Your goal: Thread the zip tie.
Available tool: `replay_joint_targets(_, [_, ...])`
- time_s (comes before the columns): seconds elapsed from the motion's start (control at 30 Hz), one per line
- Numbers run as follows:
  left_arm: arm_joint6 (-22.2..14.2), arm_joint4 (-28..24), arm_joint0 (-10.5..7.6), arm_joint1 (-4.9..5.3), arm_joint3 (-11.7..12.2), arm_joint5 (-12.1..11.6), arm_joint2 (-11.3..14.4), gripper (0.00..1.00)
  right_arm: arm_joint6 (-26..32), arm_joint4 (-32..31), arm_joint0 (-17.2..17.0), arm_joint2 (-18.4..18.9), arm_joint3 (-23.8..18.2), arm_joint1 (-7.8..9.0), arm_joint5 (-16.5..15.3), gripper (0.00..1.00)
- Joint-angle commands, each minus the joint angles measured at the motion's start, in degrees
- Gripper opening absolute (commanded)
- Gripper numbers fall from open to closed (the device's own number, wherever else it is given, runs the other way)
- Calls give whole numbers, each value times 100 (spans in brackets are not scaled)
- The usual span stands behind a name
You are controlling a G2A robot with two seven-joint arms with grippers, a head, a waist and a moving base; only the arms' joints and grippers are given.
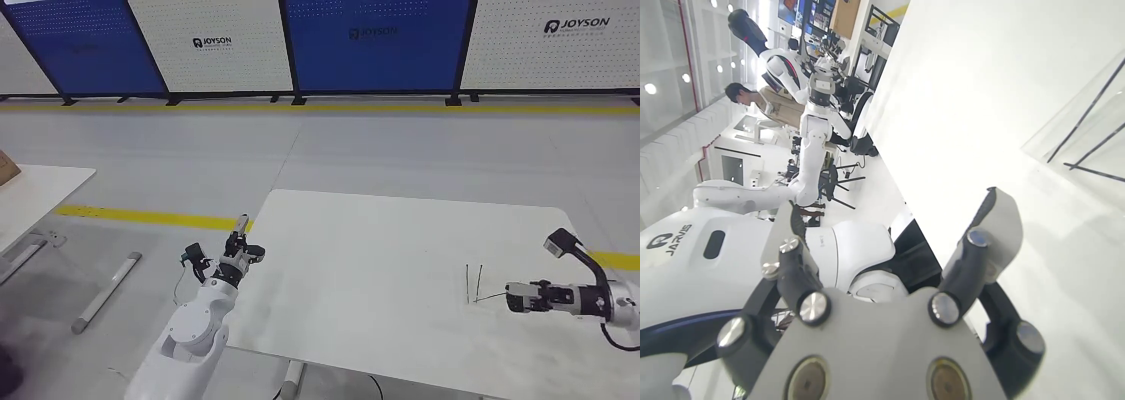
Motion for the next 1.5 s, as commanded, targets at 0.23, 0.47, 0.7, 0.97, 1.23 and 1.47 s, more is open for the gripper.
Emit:
replay_joint_targets(0.23, [0, 0, 0, 0, 0, 0, 0, 100, 0, 725, -209, 462, 617, 115, -94, 100])
replay_joint_targets(0.47, [0, 0, 0, 0, 0, 0, 0, 100, 0, 637, -81, 364, 1184, 226, 185, 100])
replay_joint_targets(0.7, [0, 0, 0, 0, 0, 0, 0, 100, -203, 21, 685, -399, 1934, -46, 721, 100])
replay_joint_targets(0.97, [0, 0, 0, 0, 0, 0, 0, 100, -368, -219, 950, -632, 2180, -160, 863, 100])
replay_joint_targets(1.23, [0, 0, 0, 0, 0, 0, 0, 100, -368, -219, 950, -632, 2180, -160, 863, 100])
replay_joint_targets(1.47, [0, 0, 0, 0, 0, 0, 0, 100, -1231, -964, 989, -970, 1950, -275, 1697, 100])
